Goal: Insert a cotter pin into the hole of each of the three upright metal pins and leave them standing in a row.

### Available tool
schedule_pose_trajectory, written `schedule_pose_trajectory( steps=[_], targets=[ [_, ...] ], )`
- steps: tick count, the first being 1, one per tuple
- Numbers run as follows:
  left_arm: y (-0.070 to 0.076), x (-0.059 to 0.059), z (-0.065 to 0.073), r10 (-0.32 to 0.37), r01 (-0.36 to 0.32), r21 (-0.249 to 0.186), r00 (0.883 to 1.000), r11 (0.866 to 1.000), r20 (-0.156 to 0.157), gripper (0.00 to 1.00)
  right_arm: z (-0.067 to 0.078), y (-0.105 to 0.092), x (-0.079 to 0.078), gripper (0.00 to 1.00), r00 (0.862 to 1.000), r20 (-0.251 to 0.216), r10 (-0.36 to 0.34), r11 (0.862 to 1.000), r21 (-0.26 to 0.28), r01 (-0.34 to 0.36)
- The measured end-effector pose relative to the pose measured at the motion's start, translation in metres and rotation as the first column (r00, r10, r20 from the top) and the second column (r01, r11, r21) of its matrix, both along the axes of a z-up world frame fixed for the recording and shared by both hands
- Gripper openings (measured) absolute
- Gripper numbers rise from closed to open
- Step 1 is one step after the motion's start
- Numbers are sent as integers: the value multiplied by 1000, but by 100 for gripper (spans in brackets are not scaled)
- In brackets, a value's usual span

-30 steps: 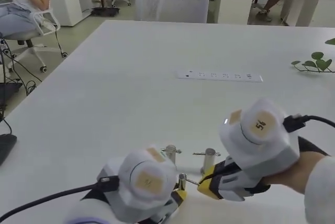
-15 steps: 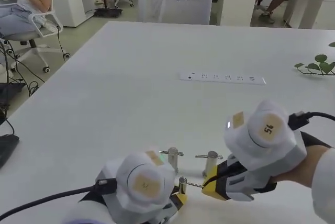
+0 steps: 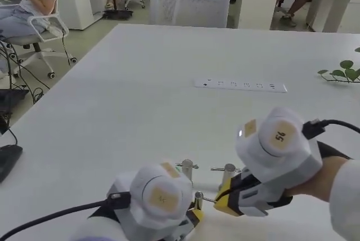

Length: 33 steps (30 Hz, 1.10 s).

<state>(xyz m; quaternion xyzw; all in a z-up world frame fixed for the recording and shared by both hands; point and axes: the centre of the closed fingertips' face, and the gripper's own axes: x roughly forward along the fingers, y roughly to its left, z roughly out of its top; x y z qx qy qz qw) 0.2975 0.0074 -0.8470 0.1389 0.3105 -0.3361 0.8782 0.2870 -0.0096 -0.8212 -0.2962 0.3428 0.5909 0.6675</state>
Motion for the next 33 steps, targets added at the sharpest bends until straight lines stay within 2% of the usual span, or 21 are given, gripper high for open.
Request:
schedule_pose_trajectory(
  steps=[14,20,33],
  targets=[
    [-3,-2,0,1,-1,-8,1000,1000,-6,7,0,9,1,3,1000,-1,-10,1000,11,10],
    [-4,-3,-1,9,-9,-19,1000,1000,-14,7,0,10,0,3,1000,-16,-26,999,24,26],
    [-4,-4,-1,15,-15,-25,1000,1000,-22,7,1,12,-2,4,1000,-14,-17,999,45,17]
  ],
)
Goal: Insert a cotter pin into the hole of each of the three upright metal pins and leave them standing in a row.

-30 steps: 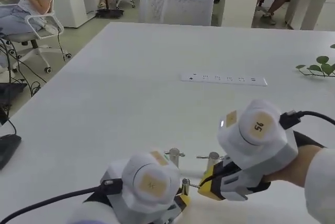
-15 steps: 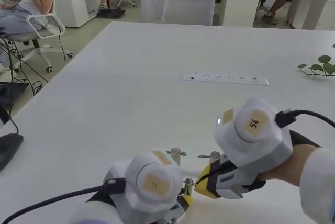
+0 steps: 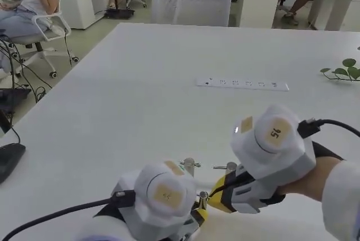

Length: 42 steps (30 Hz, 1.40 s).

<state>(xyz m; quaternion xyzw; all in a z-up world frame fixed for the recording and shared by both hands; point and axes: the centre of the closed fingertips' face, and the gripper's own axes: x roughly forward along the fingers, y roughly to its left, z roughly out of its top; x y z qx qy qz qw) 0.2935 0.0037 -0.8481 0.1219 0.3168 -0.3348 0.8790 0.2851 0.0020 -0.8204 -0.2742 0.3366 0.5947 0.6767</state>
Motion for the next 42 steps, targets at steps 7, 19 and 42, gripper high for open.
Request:
schedule_pose_trajectory(
  steps=[7,19,42],
  targets=[
    [0,0,0,2,-2,-2,1000,1000,-1,7,1,0,0,9,1000,2,5,1000,8,-5],
    [1,0,0,2,-2,1,1000,1000,-2,7,0,-8,0,9,1000,0,-7,1000,2,7],
    [1,0,1,5,-5,2,1000,1000,-9,7,2,0,0,5,998,-32,-47,998,36,48]
  ],
)
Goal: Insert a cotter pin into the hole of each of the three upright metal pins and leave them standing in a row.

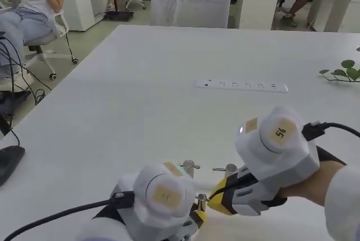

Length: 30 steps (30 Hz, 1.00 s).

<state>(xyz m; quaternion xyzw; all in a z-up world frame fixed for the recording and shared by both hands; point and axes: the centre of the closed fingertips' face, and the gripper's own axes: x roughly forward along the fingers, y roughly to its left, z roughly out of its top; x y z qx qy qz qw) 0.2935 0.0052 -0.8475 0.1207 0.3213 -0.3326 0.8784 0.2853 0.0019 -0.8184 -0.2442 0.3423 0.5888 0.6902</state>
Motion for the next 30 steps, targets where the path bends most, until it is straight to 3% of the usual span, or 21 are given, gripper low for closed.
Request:
schedule_pose_trajectory(
  steps=[10,15,30],
  targets=[
    [0,1,0,-1,1,3,1000,1000,4,7,-2,0,-1,12,1000,1,-4,1000,11,4],
    [1,2,1,-7,7,7,1000,1000,7,7,-1,4,2,17,999,-11,-45,997,56,46],
    [1,3,0,-5,5,4,1000,1000,7,7,-4,12,7,14,995,-25,-96,990,104,98]
  ],
)
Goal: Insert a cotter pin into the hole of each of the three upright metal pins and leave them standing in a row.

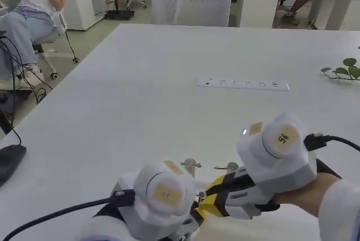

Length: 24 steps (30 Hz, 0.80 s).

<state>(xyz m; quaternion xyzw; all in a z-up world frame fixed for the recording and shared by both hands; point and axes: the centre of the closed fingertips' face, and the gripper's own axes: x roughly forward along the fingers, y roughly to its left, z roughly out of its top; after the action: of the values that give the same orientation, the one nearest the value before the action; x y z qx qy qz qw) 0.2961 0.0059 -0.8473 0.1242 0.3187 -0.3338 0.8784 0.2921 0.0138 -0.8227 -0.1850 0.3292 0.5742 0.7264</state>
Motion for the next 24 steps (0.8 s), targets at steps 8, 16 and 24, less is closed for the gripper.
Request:
schedule_pose_trajectory(
  steps=[8,16,24],
  targets=[
    [1,-2,-2,-12,12,7,1000,1000,-3,7,-3,2,-2,12,999,-42,-26,999,35,27],
    [1,-2,-1,-30,30,18,1000,999,5,8,-3,3,-2,12,999,-36,-24,999,39,26],
    [3,-3,1,-40,40,13,999,999,8,8,-3,3,-1,11,1000,-8,-11,999,32,11]
  ],
)
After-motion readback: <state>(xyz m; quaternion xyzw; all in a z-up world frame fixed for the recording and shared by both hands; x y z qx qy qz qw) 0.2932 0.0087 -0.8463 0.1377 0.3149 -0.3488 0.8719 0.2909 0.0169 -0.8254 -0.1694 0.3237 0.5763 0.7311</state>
